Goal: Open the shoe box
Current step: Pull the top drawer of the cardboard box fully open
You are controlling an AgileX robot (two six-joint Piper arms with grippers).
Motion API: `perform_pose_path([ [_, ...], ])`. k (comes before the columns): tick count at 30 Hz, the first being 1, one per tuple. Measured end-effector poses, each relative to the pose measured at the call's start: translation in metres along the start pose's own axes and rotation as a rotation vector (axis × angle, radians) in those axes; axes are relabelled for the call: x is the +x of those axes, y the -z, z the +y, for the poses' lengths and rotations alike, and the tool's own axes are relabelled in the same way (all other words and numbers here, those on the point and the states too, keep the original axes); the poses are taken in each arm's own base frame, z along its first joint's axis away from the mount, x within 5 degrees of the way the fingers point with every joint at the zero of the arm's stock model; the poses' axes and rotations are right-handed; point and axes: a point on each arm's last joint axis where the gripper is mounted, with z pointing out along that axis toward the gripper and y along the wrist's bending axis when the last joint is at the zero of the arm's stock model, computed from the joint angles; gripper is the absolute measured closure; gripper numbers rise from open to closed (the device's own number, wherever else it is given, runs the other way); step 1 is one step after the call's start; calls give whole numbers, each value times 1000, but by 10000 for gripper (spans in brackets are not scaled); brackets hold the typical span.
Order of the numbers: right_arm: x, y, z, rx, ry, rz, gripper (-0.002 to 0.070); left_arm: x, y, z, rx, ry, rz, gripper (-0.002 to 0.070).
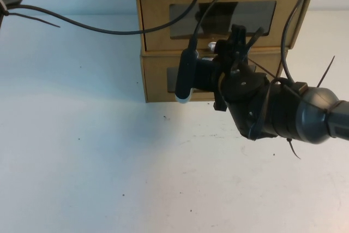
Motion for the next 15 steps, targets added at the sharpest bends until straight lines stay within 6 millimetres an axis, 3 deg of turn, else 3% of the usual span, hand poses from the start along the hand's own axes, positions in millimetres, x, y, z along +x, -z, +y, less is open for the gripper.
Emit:
perform_pose_path([
  [7, -6, -2, -10, 29, -19, -10, 320, 0, 0, 0, 1, 1, -1, 680],
  [15, -5, -5, -7, 23, -15, -3, 322, 0, 0, 0, 4, 1, 0, 680],
])
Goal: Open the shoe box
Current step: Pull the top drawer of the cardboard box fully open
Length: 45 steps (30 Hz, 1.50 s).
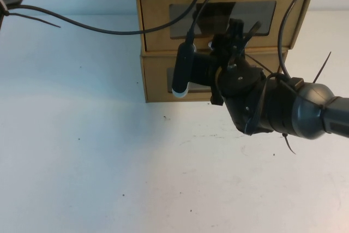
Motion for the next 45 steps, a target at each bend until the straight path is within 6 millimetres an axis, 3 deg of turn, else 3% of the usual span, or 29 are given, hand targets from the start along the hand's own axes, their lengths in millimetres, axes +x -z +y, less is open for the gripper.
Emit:
perform_pose_path([
  [7, 6, -5, -6, -4, 3, -12, 426, 0, -1, 0, 10, 7, -3, 680],
  [12, 7, -6, -10, 1, 2, -22, 570, 0, -1, 0, 11, 4, -4, 680],
  [20, 7, -6, -10, 3, 9, -26, 568, 1, -2, -13, 105, -82, 41, 680],
  [24, 7, -6, -10, 0, 9, -29, 568, -7, -3, -16, 23, -129, 26, 680],
  [30, 7, -7, -11, -10, 9, -45, 569, -10, -9, -3, -85, -129, -12, 680],
  [45, -1, -1, -5, 13, 14, -19, 569, -5, -24, 10, -50, -62, -49, 680],
])
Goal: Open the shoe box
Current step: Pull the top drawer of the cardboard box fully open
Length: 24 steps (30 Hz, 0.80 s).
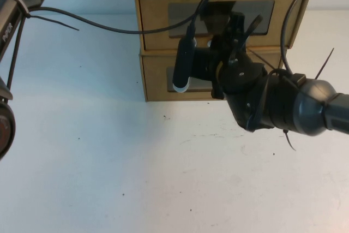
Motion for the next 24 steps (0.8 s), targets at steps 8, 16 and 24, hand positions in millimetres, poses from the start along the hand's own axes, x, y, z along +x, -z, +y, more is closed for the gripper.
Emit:
perform_pose_path([
  [8, -6, 17, 9, 8, 7, 27, 570, 0, 0, 0, -2, 4, 2, 680],
  [16, 5, 48, 20, -40, 38, 19, 570, 0, -1, -2, 2, 14, 1, 680],
  [24, 11, 98, 43, -146, -7, 6, 570, 0, -2, -2, 0, 25, 0, 680],
])
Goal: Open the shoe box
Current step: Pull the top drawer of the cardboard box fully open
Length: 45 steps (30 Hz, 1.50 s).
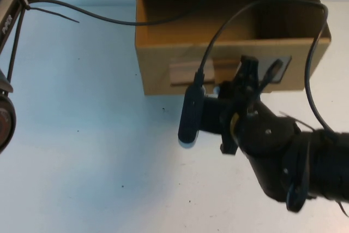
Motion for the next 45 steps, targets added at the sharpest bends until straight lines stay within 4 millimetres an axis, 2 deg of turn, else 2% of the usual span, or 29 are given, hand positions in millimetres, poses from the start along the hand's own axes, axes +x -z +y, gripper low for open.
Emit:
perform_pose_path([
  [4, -2, 21, 13, -54, -58, -2, 570, 0, 0, 0, 0, 6, -1, 680],
  [9, -4, 35, 23, -88, -93, 16, 570, 0, 0, 0, 0, 7, -1, 680],
  [28, -13, 54, 38, -101, -96, 50, 570, 0, 0, 0, 0, 10, -1, 680],
  [40, -14, 55, 38, -79, -86, 44, 570, 0, 0, 0, 0, 10, -1, 680],
  [45, -18, 56, 34, -77, -120, 55, 501, 0, -1, 1, -3, 11, -3, 680],
])
